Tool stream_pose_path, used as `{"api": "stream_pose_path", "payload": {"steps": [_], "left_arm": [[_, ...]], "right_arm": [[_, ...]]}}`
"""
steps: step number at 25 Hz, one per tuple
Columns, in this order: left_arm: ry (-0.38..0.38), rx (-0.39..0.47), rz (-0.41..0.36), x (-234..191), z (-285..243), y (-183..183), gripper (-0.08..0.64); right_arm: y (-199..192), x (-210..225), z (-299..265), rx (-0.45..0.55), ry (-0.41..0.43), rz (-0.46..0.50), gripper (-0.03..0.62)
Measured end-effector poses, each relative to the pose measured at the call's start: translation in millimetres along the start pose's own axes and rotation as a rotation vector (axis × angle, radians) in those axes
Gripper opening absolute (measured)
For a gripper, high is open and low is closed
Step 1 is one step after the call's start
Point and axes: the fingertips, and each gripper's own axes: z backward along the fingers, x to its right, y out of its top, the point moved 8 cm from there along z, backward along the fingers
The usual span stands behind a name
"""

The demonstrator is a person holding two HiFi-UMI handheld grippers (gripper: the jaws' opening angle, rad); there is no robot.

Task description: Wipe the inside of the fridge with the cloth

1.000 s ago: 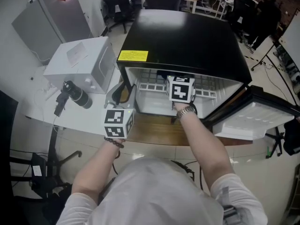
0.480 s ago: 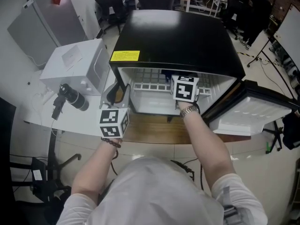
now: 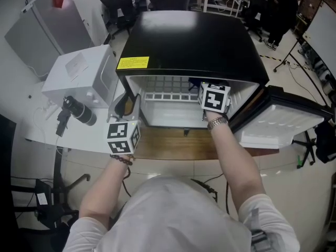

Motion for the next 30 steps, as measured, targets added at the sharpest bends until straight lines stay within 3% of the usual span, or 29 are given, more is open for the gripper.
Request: {"api": "stream_pose_path", "payload": {"steps": [3,7,21,25,30], "left_arm": [[0.003,-0.001,0.001,7.9,-0.5,1.8,0.137],[0.005,-0.002,0.006,-9.7,1.1,-3.5,0.135],[0.013,0.010,0.024,-9.2,0.9,-3.6,0.135],[0.011,0.015,0.029,0.1,0.2,0.4,0.135],[0.005,0.019,0.035,-10.9,-0.3,-3.4,0.135]], "right_arm": [[-4.5,19.5,3.5,-0.023,-0.029,-0.013,0.055],[-7.2,13.9,2.2,-0.035,-0.063,-0.018,0.055],[-3.7,26.5,12.0,-0.003,-0.128,0.003,0.055],[5.5,32.2,20.8,0.039,-0.100,-0.009,0.055],[15.7,-1.2,23.7,0.093,-0.016,-0.029,0.055]]}}
